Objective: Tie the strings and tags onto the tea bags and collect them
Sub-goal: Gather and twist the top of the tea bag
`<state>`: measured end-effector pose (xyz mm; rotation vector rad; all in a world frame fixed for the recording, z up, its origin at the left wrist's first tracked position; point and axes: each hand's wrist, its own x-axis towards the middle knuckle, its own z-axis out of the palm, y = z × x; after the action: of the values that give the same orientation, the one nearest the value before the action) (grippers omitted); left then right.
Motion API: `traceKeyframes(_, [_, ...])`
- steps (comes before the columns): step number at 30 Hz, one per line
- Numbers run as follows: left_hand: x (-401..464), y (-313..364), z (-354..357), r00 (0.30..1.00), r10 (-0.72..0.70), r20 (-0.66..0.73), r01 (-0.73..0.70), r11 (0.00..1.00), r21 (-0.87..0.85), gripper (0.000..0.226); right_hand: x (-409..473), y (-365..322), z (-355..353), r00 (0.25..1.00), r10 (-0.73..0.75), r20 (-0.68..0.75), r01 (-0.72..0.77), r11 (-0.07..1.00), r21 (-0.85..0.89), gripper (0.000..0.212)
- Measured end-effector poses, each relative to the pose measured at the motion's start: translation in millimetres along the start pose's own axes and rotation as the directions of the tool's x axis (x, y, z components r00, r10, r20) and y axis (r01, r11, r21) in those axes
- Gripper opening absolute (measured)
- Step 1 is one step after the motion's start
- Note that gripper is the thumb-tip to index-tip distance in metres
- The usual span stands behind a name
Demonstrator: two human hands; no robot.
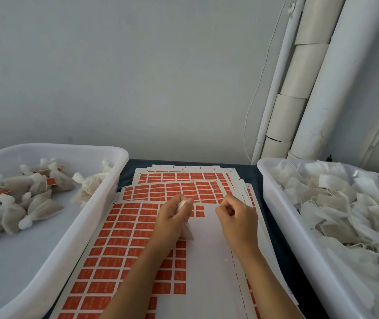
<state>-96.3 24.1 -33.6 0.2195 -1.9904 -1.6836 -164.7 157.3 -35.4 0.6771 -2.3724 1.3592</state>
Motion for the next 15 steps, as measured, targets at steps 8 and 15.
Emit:
traceKeyframes(8, [2,9,-13,0.943,-0.14,0.301,0.242,0.911,-0.333,0.034,-5,-1,10,0.993,0.024,0.115,-0.027,0.999,0.025,0.013])
traceKeyframes(15, [0,8,-16,0.944,-0.096,0.316,0.236,0.865,-0.443,0.032,-8,-1,18,0.984,-0.017,0.178,0.023,0.999,-0.033,0.003])
